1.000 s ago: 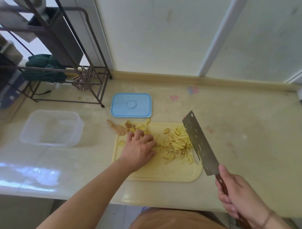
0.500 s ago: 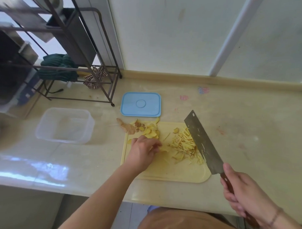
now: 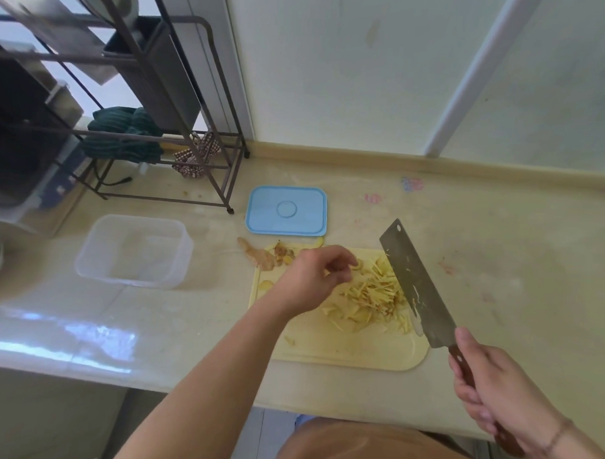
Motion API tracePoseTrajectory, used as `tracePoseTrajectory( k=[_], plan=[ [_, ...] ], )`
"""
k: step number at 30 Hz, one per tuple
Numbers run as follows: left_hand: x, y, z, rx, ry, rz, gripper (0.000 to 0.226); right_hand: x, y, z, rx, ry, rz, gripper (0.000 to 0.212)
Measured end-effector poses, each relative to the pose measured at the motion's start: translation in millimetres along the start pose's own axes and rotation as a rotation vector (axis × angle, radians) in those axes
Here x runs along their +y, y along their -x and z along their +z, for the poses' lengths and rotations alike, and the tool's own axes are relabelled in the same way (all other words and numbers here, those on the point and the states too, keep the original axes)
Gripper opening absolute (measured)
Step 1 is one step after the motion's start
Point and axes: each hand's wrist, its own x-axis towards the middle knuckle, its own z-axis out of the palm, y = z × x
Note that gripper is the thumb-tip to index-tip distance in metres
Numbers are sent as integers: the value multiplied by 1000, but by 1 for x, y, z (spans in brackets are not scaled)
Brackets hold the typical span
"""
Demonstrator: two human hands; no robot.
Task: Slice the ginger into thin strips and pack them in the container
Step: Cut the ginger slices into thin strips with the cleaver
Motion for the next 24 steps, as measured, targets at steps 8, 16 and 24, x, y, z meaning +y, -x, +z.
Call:
tracePoseTrajectory(
  k=[8, 16, 24],
  plan=[
    [-34, 7, 29, -33, -433, 156, 26, 5, 0, -8, 67, -56, 5, 77],
    [-62, 34, 51, 234, -713, 325, 11, 13, 2, -4, 61, -66, 1, 76],
    [-66, 48, 53, 354, -778, 114, 33, 6, 1, -4, 41, -57, -5, 74]
  ],
)
